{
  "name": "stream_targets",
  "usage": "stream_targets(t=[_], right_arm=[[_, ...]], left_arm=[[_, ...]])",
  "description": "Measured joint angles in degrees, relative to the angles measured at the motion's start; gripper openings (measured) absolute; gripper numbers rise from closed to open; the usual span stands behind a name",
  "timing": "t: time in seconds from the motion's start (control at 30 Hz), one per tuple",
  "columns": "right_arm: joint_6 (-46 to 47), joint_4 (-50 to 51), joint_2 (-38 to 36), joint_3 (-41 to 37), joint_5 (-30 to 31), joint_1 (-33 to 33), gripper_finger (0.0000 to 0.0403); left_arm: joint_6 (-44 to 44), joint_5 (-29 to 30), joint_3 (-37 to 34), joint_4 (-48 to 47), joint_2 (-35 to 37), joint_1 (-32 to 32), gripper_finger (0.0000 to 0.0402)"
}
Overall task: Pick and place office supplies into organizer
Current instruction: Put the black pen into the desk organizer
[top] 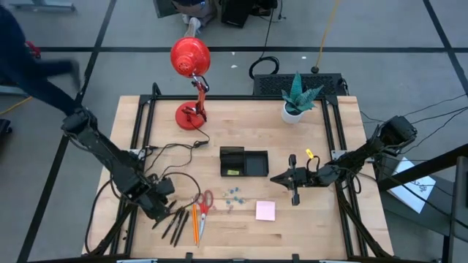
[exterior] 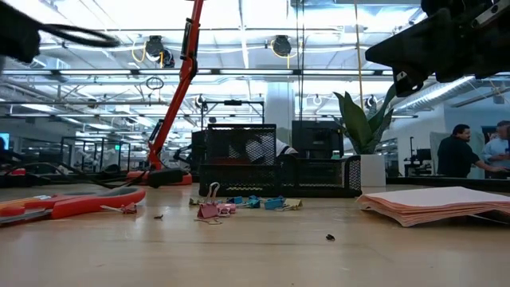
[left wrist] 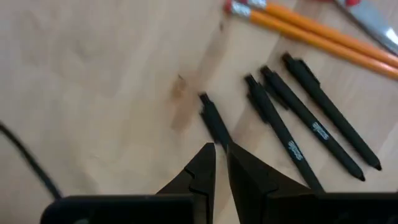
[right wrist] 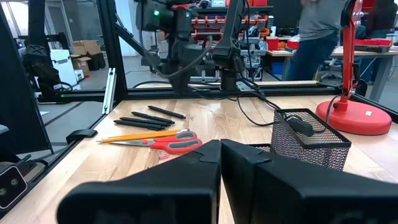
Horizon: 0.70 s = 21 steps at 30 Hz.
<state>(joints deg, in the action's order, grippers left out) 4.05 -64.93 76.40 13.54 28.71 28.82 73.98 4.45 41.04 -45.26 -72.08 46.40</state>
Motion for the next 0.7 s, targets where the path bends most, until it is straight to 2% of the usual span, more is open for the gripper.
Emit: stream_targets(t=[0.17,0.27,0.37,0.57,0.7], right_arm=[[0.00,0.02,0.00,0.00,0.02,0.00,0.0004],[0.00,0.02,0.00,0.00,0.02,0.00,0.0004],[0.00,0.02,0.00,0.00,0.02,0.00,0.0004],[0.00,0.04,0.00,0.00,0.02,0.00,0.0004],[0.00,0.04,0.00,0.00,0.02,-0.02,0.0004]], left_arm=[[1.21,-2.51,0.00,3.29,-4.12,2.65,0.0049],[1.76,-2.51,0.00,6.68,-5.64,3.30,0.0070],[1.09,-2.46,0.00,9.46,-6.22,3.47,0.0112],[1.61,0.67,0.00,7.34,-6.49,3.47,0.0219],[2.64,1.95,-0.01,5.90,-8.04,3.47,0.0263]])
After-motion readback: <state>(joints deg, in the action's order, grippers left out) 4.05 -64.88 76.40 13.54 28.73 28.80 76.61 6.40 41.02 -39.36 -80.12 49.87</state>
